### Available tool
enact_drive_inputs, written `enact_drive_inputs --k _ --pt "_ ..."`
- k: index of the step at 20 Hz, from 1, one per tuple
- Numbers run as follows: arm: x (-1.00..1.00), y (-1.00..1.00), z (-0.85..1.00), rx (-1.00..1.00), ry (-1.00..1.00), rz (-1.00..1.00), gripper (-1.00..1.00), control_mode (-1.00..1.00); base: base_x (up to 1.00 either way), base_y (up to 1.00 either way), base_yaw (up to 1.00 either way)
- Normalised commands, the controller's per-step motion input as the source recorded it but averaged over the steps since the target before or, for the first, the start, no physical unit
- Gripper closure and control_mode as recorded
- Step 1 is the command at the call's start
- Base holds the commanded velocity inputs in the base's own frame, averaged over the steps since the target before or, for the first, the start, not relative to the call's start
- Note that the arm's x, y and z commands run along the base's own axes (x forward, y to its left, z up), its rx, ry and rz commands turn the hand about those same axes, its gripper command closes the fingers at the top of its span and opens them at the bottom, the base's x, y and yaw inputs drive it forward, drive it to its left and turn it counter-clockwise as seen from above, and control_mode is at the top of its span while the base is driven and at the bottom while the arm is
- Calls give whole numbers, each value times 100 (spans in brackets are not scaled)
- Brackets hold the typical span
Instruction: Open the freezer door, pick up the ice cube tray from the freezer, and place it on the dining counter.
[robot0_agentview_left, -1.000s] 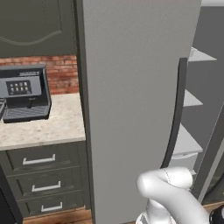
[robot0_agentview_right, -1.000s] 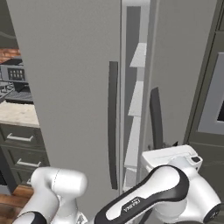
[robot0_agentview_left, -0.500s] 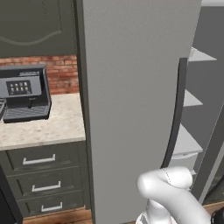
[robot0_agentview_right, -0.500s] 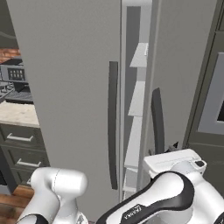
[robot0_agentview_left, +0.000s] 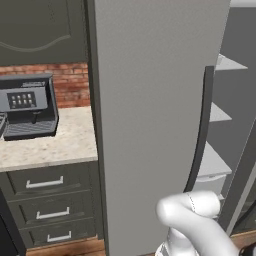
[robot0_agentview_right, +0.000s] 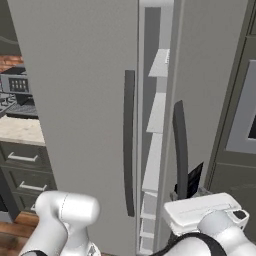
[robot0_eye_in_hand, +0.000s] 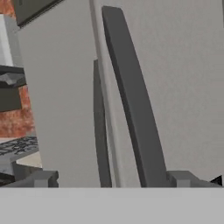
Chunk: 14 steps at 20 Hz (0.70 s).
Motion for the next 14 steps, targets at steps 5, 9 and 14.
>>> enact_drive_inputs --k 5,9,14 --pt "-100 15 27 0 7 -8 -100 -100 0 0 0" --pt "-77 65 38 0 10 -22 -100 -100 0 0 0" --pt "-42 84 40 -2 9 -28 -100 -100 0 0 0"
